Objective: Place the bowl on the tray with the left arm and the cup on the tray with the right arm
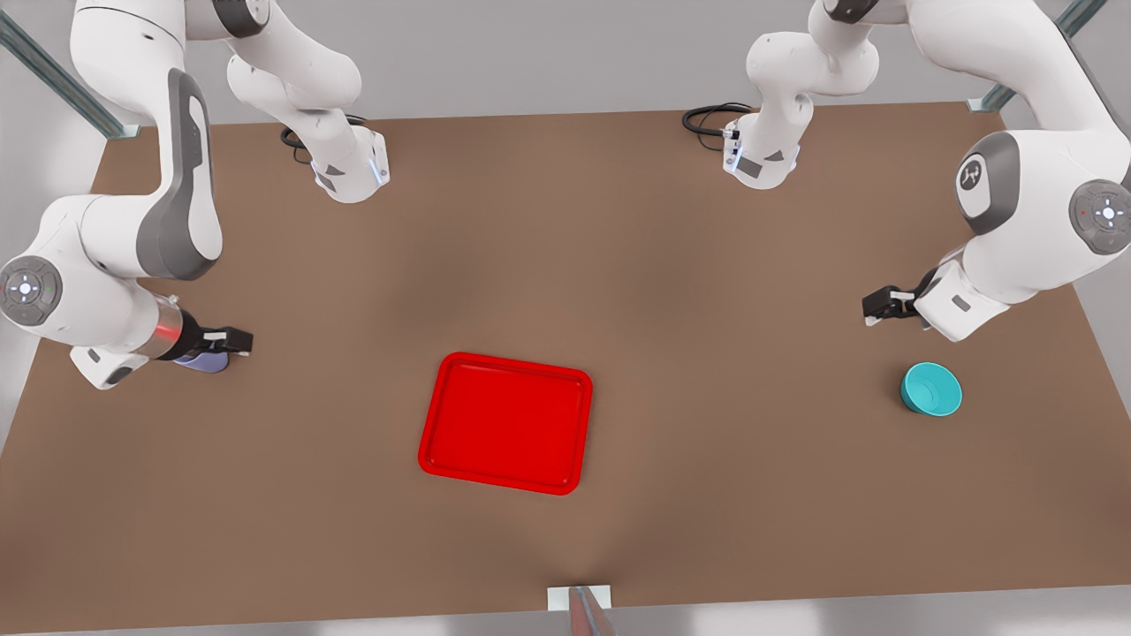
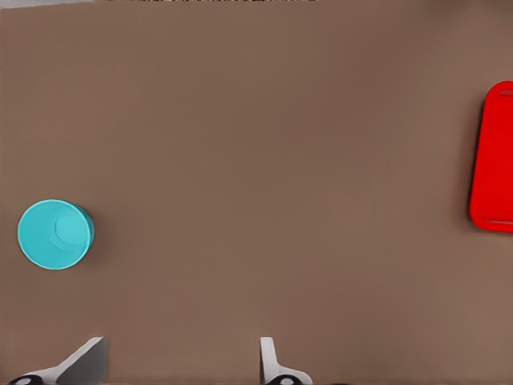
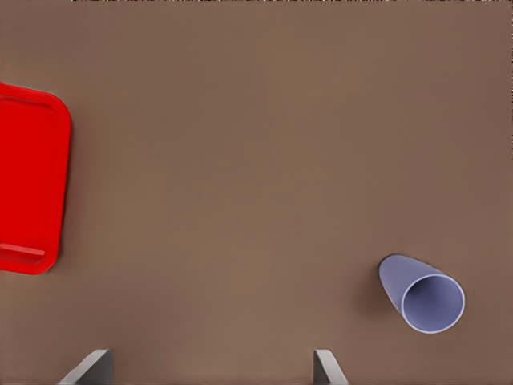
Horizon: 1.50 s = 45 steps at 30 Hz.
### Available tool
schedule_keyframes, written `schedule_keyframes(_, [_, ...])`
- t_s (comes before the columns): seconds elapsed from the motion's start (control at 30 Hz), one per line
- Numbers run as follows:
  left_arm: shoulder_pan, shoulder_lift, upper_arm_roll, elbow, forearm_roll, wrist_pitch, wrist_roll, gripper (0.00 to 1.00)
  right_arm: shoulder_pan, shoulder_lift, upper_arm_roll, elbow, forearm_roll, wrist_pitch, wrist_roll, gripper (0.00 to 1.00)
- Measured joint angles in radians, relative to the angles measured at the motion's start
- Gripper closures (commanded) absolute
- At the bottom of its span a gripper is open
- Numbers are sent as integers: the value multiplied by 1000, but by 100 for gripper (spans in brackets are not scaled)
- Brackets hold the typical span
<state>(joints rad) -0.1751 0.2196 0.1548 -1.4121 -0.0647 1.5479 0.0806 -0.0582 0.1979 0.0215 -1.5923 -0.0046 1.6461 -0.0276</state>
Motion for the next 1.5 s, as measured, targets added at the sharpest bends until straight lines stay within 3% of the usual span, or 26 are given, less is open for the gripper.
schedule_keyframes(0.07, [9,67,9,-4,3,-1,-1,0,0,0,0,0,1,0,0,0])
schedule_keyframes(0.13, [147,172,34,-18,-1,37,27,0,0,1,0,0,1,0,0,0])
schedule_keyframes(0.2, [311,245,35,-60,-33,129,293,0,0,2,0,4,2,1,0,0])
schedule_keyframes(0.33, [451,335,35,-142,-109,315,459,0,0,3,0,9,0,1,0,0])
schedule_keyframes(0.57, [495,454,35,-142,-207,500,468,0,0,17,-1,20,0,1,0,0])
schedule_keyframes(0.87, [516,550,35,-147,-265,544,470,0,0,17,-1,19,-1,-8,-1,0])
schedule_keyframes(0.93, [516,561,35,-146,-272,562,464,49,0,17,0,20,0,-10,-2,0])
schedule_keyframes(1.0, [517,562,34,-146,-281,569,456,71,-1,15,0,20,0,-11,-2,0])
schedule_keyframes(1.1, [516,567,34,-147,-299,584,444,78,-2,15,0,21,-2,-11,-2,0])
schedule_keyframes(1.43, [512,529,13,-146,-328,525,353,79,-2,16,-2,26,-2,-12,-17,0])
schedule_keyframes(1.5, [408,452,-37,-143,-300,475,150,79,-1,17,-1,26,-2,-12,-17,0])
